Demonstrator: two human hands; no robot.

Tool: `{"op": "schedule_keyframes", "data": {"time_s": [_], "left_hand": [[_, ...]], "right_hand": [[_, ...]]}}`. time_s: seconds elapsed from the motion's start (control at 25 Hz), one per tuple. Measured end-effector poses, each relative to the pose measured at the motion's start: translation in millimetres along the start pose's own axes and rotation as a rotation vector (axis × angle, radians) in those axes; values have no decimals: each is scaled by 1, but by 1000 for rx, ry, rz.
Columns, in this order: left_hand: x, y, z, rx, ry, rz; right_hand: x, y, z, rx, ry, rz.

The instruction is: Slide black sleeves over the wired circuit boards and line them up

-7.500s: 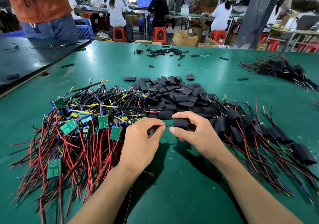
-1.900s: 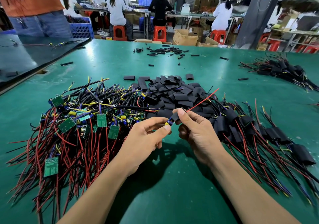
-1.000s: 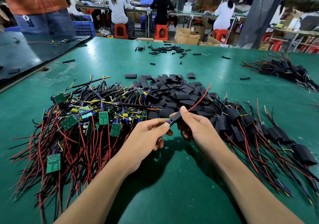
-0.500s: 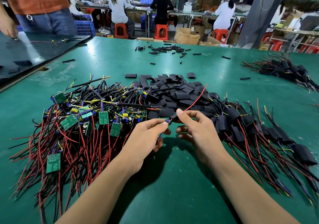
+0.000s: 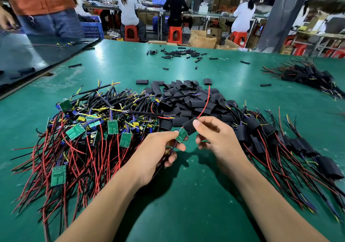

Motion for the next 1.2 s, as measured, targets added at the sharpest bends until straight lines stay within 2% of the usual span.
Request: {"op": "schedule_keyframes", "data": {"time_s": [0.32, 0.44, 0.6, 0.76, 0.92, 1.12, 1.2], "left_hand": [[-2, 1, -2, -39, -15, -11], [-3, 2, -1, -18, 6, -18], [-4, 3, -1, -1, 4, -35], [-5, 4, -1, 2, 2, -10], [-6, 2, -1, -8, 9, 15], [-3, 0, -1, -40, -6, 13], [-2, -1, -1, -58, -40, 17]], "right_hand": [[3, 0, 15, 187, 84, -99], [3, 0, 15, 196, 92, -106], [1, 2, 13, 122, 64, -60], [-6, 5, 7, -2, -119, -8], [-5, 5, 11, 29, -96, -29], [-15, -1, -10, -152, -382, 158], [-16, -5, -17, -195, -389, 183]]}}
Point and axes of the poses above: each hand's wrist, its own y-axis towards the middle knuckle, its own x-axis out of the palm, z = x × y, the point moved 9 cm from there along y, towards the middle knuckle, and after that the axes turned 14 degrees about -y, right-handed, at the moved point
